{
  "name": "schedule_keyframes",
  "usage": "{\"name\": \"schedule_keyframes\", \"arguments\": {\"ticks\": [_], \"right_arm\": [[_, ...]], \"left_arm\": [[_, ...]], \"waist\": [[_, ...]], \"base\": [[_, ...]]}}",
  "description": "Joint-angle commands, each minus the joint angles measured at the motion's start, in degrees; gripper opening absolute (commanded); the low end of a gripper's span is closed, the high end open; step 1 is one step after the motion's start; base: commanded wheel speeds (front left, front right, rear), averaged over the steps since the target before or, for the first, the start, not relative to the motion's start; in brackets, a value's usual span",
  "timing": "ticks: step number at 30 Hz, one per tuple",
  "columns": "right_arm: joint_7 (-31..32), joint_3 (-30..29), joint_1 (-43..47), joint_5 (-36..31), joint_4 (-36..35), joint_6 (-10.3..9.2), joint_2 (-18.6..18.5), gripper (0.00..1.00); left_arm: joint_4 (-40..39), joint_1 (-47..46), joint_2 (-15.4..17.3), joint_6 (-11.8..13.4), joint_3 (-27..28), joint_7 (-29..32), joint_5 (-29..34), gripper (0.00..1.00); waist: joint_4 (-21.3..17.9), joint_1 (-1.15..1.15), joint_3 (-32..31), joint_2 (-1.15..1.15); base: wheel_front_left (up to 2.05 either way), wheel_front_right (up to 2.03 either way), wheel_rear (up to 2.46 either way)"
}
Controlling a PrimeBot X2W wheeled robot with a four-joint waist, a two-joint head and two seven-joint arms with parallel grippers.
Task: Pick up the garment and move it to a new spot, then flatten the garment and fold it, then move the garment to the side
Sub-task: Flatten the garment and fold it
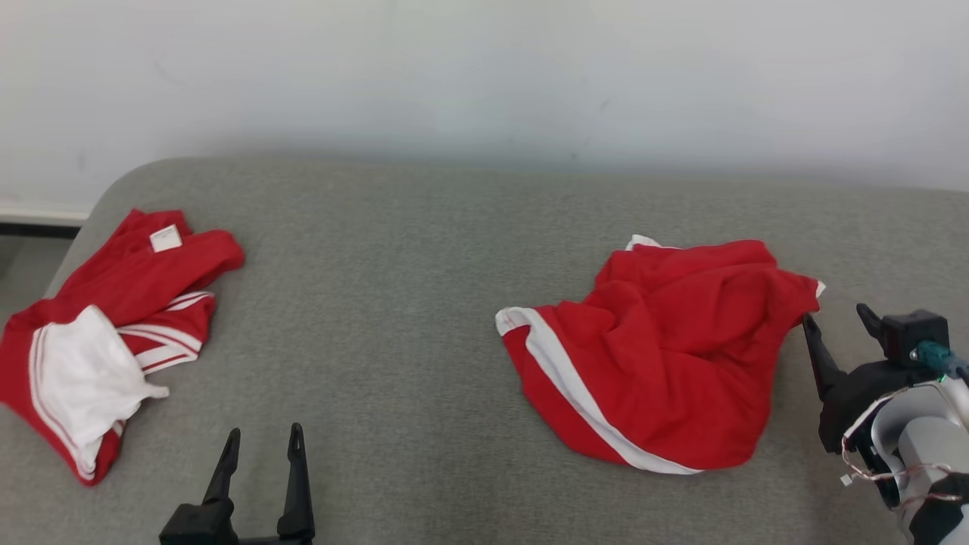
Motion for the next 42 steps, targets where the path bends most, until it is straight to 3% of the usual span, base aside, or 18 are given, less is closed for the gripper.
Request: {"name": "schedule_keyframes", "arguments": {"ticks": [1, 6, 11, 15, 18, 20, 26, 36, 42], "right_arm": [[-0.4, 0.1, 1.4, 0.5, -1.0, 0.06, 0.0, 1.00], [-0.5, -0.2, 5.5, 1.4, -7.4, 0.06, -0.2, 1.00], [-0.4, -5.3, 11.0, 1.3, -20.2, 0.06, 1.3, 1.00], [-0.4, -9.8, 16.5, -1.1, -31.6, 0.06, 4.4, 1.00], [-0.4, -13.4, 22.1, -3.4, -40.2, 0.06, 8.8, 1.00], [-0.4, -14.8, 24.6, -3.8, -42.9, 0.06, 10.7, 1.00], [-0.4, -15.6, 28.0, -4.8, -46.5, 0.06, 14.6, 1.00], [-0.4, -13.2, 25.8, -4.5, -46.1, 0.06, 19.2, 1.00], [-0.4, -13.6, 26.2, -4.3, -45.4, 0.06, 20.7, 1.00]], "left_arm": [[-0.3, 0.9, 0.1, 0.0, 0.2, -0.2, 0.5, 1.00], [-1.0, 1.5, 0.3, 0.0, 0.9, -0.2, 0.5, 1.00], [-1.7, 1.7, 0.2, 0.2, 1.5, -0.2, 0.8, 1.00], [-2.1, 1.0, 0.3, -0.1, 2.1, -0.2, 0.8, 1.00], [-2.6, 0.6, 0.2, -0.2, 2.8, -0.2, 0.6, 1.00], [-2.5, 0.2, 0.2, -0.4, 2.9, -0.2, 0.7, 1.00], [-2.0, -2.2, 1.6, -1.5, 4.2, -0.2, -0.3, 1.00], [0.1, -10.1, 7.7, -4.1, 4.4, 4.5, -0.2, 1.00], [4.5, -15.1, 8.8, -5.4, 3.2, 7.1, -1.3, 1.00]], "waist": [[-2.8, 0.00, -1.7, 0.00], [-5.7, 0.00, -1.8, 0.00], [-8.4, 0.00, -1.1, 0.00], [-9.8, 0.00, -0.5, 0.00], [-10.9, 0.00, -0.3, 0.00], [-11.2, 0.00, -0.1, 0.00], [-14.4, 0.00, 1.5, 0.00], [-23.8, 0.00, 5.8, 0.00], [-28.5, 0.00, 8.2, 0.00]], "base": [[0.00, 0.00, 0.00], [0.00, 0.00, 0.00], [0.00, 0.00, 0.00], [0.00, 0.00, 0.00], [0.00, 0.00, 0.00], [0.00, 0.00, 0.00], [0.00, 0.00, 0.00], [0.00, 0.00, 0.00], [0.00, 0.00, 0.00]]}}
